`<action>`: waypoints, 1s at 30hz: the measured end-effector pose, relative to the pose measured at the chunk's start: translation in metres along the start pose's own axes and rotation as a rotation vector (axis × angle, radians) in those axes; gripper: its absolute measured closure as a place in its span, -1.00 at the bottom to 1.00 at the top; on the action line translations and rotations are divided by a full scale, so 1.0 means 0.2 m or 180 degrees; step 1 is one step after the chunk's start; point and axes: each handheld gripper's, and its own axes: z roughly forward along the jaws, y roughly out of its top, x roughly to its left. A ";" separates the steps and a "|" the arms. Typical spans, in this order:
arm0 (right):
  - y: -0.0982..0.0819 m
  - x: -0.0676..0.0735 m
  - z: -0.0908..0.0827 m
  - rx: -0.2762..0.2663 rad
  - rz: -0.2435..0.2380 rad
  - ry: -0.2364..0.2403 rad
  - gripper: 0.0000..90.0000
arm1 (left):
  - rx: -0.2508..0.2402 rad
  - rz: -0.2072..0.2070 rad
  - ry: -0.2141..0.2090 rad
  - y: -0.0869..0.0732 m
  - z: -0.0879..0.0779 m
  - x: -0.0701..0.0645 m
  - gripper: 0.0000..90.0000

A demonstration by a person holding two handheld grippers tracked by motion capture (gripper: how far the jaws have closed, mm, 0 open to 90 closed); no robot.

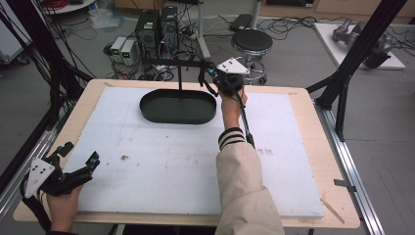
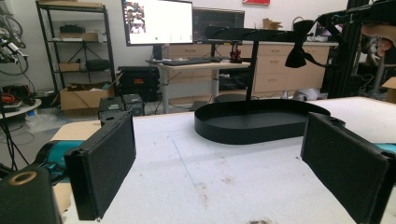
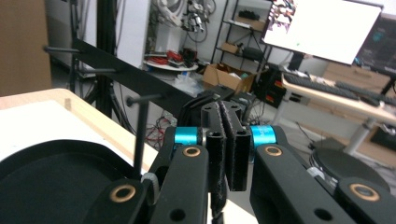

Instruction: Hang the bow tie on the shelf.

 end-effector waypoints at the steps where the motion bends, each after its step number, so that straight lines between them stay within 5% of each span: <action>1: -0.01 0.00 0.01 0.0005 0.0006 -0.0025 0.97 | 0.0004 -0.0004 -0.0002 0.00 0.00 0.00 -0.76; 8: -0.03 -0.02 0.02 0.0051 -0.0021 -0.0140 0.84 | 0.0027 -0.0002 -0.0005 -0.01 0.01 0.00 -0.76; 11: -0.03 -0.02 0.02 0.0021 -0.0052 -0.0282 0.47 | 0.0031 0.0002 -0.0002 -0.01 0.01 -0.01 -0.76; 13: -0.01 -0.01 0.00 -0.0032 -0.0120 -0.0535 0.03 | 0.0032 0.0004 -0.0005 -0.01 0.01 -0.01 -0.76; 18: 0.04 -0.01 -0.05 -0.0214 -0.0072 -0.0659 -0.27 | 0.0022 0.0022 -0.0010 -0.01 0.00 -0.01 -0.76; 23: 0.14 -0.01 -0.21 -0.0244 0.0043 -0.0745 -0.62 | -0.0003 -0.0006 0.0019 0.00 -0.01 0.00 -0.76; 27: 0.25 0.00 -0.39 -0.0102 -0.0091 -0.0928 -0.77 | -0.0006 -0.0019 0.0035 0.00 -0.01 0.01 -0.76; 30: 0.29 0.00 -0.58 -0.0350 0.0017 -0.1041 -0.77 | -0.0008 -0.0003 0.0028 0.01 -0.01 0.00 -0.76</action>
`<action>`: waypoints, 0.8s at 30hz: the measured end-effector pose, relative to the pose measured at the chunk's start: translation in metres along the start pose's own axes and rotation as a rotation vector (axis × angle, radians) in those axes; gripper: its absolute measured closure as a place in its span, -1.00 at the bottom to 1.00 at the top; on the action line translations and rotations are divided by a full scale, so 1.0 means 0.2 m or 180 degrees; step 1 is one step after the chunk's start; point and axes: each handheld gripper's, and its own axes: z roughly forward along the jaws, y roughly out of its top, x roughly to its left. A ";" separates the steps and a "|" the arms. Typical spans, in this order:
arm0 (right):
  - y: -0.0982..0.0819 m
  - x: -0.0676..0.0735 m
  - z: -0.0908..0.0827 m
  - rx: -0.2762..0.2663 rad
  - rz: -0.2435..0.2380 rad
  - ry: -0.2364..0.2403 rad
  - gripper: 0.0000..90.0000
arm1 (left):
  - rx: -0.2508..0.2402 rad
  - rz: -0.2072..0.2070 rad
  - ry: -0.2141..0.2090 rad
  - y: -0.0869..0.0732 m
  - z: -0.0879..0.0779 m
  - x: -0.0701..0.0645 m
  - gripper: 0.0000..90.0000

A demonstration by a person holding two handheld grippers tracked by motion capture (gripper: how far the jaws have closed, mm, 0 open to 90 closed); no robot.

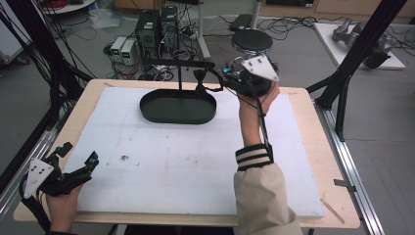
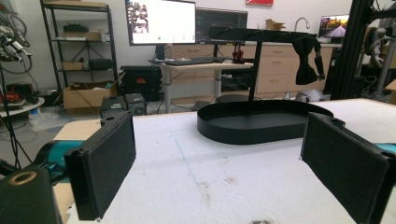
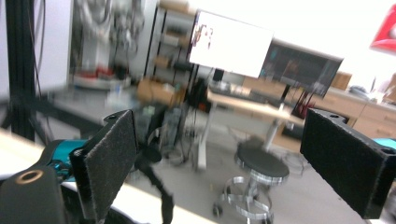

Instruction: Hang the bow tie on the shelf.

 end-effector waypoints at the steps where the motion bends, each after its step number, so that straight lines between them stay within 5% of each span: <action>1: 0.01 -0.02 -0.06 -0.0076 0.0057 -0.0050 -0.77 | -0.0013 -0.0001 -0.0005 0.00 0.00 0.00 -0.76; 6: 0.03 -0.13 -0.30 -0.0173 0.0135 -0.0084 -0.77 | -0.0022 0.0014 -0.0019 0.01 0.00 -0.02 -0.76; 13: -0.09 -0.21 -0.61 -0.0218 0.0212 -0.0056 -0.77 | -0.0028 0.0039 -0.0024 0.02 0.00 -0.03 -0.76; 24: -0.46 -0.35 -0.91 -0.0182 0.0618 -0.0080 -0.77 | 0.0011 0.0066 -0.0038 0.01 0.00 -0.04 -0.76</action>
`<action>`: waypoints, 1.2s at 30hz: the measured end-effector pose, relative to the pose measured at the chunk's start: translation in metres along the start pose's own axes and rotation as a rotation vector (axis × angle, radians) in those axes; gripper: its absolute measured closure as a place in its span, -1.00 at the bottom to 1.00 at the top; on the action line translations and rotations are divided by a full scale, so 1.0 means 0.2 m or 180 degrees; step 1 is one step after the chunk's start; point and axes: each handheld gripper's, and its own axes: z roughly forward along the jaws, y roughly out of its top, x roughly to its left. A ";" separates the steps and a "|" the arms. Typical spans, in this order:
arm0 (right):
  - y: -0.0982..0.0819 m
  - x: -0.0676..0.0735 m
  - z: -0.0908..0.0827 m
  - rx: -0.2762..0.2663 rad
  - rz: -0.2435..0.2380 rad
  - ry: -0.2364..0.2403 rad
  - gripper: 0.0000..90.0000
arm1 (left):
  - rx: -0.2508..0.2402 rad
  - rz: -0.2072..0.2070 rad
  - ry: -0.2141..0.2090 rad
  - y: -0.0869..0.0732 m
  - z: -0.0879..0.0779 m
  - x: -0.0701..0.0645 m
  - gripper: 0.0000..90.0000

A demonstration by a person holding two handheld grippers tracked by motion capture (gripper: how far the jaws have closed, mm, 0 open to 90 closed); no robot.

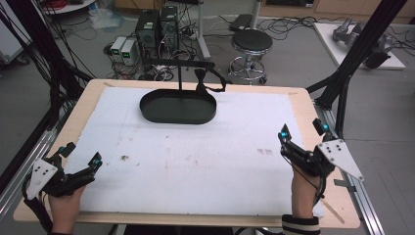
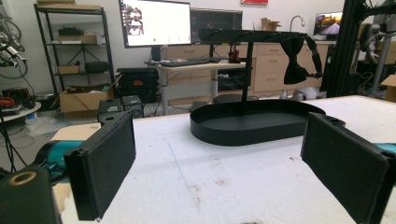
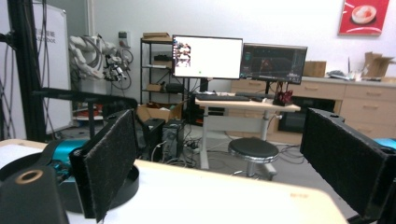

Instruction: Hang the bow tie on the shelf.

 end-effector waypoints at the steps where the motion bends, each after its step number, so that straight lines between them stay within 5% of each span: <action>1: -0.03 -0.01 -0.02 0.0002 0.0017 0.0010 -0.77 | 0.0002 0.0004 -0.0001 0.00 0.00 0.00 -0.76; 15: -0.42 0.02 -0.12 0.0212 -0.0065 0.0110 -0.76 | 0.0037 -0.0011 -0.0007 -0.03 0.02 -0.01 -0.76; 18: -0.41 0.03 -0.11 0.0294 -0.0116 0.0150 -0.77 | 0.0057 0.0010 -0.0044 -0.04 0.03 -0.02 -0.76; 26: -0.39 0.03 -0.13 0.0183 -0.0047 0.0219 -0.77 | 0.0018 0.0069 -0.0059 -0.03 0.05 -0.04 -0.76; 36: -0.36 0.01 -0.18 0.0088 0.0048 0.0166 -0.77 | -0.0023 -0.0045 -0.0055 -0.01 0.06 -0.03 -0.76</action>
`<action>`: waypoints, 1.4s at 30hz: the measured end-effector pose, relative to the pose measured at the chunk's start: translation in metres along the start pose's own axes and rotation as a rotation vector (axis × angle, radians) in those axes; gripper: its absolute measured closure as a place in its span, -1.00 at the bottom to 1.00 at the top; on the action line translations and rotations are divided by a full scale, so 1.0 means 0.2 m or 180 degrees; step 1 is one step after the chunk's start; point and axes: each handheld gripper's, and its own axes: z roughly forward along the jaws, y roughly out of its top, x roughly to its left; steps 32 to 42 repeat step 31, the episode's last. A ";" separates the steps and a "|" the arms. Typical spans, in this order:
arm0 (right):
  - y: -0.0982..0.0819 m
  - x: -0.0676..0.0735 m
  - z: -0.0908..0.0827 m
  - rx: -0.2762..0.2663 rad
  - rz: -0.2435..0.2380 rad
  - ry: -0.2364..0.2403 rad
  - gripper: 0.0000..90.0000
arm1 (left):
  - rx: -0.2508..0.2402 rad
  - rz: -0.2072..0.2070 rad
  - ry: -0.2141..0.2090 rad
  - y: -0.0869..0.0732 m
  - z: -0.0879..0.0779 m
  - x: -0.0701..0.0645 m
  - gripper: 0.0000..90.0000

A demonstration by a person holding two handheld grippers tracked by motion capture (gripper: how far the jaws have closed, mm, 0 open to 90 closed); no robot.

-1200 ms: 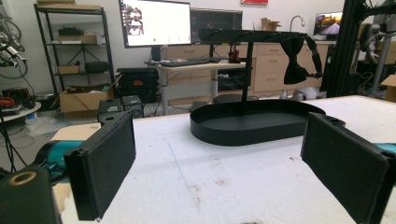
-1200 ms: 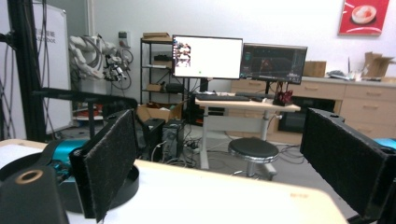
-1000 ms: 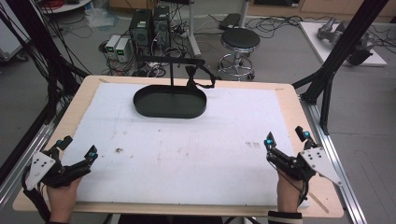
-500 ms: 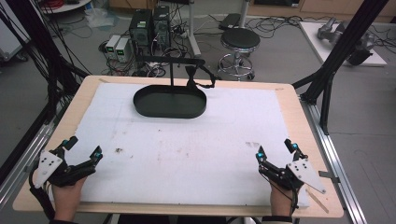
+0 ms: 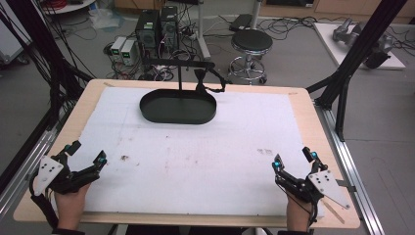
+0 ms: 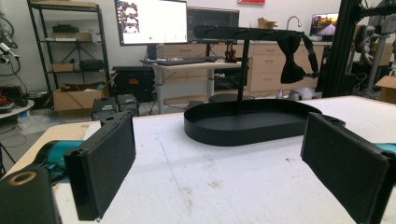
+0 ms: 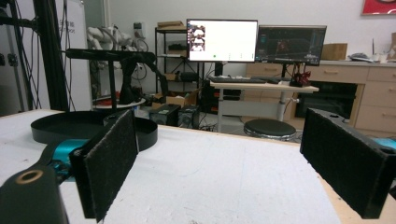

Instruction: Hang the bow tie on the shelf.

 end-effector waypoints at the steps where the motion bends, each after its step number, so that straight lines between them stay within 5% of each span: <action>1: 0.00 0.00 -0.01 -0.0004 0.0008 -0.0006 -0.77 | -0.0006 0.0003 -0.0005 0.00 0.00 0.00 -0.76; 42: 0.04 0.01 -0.02 0.0094 -0.0030 -0.0012 -0.77 | 0.0079 -0.0044 -0.0023 0.01 0.04 0.00 -0.77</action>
